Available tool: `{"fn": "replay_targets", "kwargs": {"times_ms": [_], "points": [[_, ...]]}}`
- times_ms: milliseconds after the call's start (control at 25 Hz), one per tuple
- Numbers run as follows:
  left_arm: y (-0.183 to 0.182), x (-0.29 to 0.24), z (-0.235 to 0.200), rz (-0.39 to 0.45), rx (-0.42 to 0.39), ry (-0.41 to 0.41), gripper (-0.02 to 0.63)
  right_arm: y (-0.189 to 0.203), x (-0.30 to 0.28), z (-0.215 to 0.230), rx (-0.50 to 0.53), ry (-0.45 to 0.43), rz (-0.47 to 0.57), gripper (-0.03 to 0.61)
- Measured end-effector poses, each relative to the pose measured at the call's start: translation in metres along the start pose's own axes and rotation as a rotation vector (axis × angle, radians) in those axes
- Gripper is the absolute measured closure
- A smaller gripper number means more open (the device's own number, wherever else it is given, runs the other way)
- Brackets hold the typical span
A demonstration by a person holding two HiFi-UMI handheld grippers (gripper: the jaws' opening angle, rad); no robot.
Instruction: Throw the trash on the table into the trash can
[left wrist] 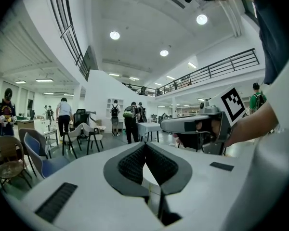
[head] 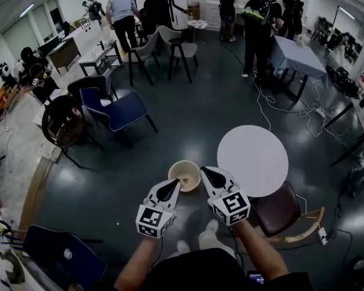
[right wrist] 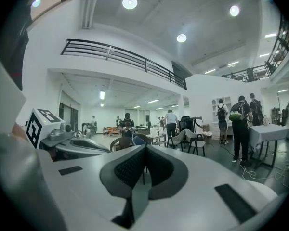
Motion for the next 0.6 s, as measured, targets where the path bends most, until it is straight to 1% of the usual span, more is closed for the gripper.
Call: {"fn": "replay_targets", "kwargs": {"times_ms": [200,400,600], "points": [[-0.004,0.032,-0.003,0.026,-0.014,0.007,0.598,-0.007,0.005,-0.036,0.021,0.012,0.015,0.56],[-0.005,0.05,-0.004,0.051,-0.012,0.017,0.598,-0.006,0.011,-0.056,0.024,0.027,0.024,0.56],[0.002,0.067,-0.004,0.048,-0.03,0.025,0.598,0.0,0.017,-0.072,0.015,0.047,0.023,0.56]]}}
Point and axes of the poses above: the fingertips, and each gripper's own axes: x backward along the fingers, z to its right, y out of its underside, the point moved 8 cm from there along x, backward along the fingers, and after that the axes turned 6 degrees about -x, right-handed, at the moved point
